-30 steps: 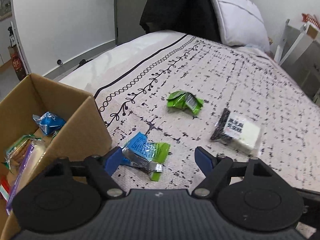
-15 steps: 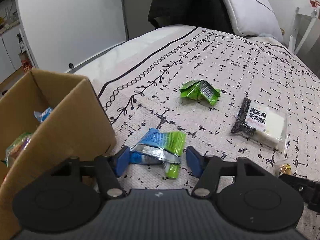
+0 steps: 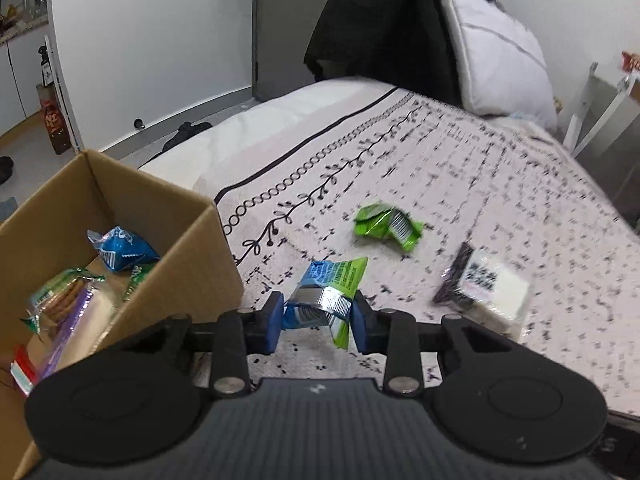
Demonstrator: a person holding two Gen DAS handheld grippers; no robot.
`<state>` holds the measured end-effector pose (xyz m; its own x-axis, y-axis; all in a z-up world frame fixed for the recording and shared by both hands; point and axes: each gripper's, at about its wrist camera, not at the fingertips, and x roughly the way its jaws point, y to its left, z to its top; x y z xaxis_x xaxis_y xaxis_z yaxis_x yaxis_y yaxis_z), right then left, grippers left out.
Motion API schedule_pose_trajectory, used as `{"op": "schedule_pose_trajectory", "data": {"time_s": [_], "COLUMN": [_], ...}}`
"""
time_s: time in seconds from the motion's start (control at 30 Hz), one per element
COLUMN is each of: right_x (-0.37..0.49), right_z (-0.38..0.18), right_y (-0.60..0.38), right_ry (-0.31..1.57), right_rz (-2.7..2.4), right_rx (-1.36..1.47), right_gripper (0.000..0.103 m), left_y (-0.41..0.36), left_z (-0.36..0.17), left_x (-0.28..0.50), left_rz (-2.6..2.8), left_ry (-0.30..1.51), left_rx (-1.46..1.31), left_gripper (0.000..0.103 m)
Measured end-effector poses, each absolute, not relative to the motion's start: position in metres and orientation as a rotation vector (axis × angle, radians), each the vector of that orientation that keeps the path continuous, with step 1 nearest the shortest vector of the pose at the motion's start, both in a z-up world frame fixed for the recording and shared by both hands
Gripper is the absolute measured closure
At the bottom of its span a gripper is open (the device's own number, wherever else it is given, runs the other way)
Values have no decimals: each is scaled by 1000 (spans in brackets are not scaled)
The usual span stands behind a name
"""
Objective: Organize snacks
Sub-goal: 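Carry the wrapper and stick snack over the cardboard box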
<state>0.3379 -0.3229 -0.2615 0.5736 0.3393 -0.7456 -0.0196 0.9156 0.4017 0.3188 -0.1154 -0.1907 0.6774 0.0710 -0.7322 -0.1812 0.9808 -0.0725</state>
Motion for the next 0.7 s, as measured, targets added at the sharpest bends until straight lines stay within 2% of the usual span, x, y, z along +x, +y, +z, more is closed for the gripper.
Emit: {"op": "schedule_pose_trajectory", "data": {"time_s": [0.7], "right_x": [318], "right_z": [-187], "right_y": [-268], "right_ry": [830], "right_rz": [306], "right_rx": [334], "right_gripper": [85], "left_y": [-71], "left_z": [-108], "left_x": [272], "left_rz": [105], "left_ry": [722], "left_rx": [-324], "left_gripper": [69]}}
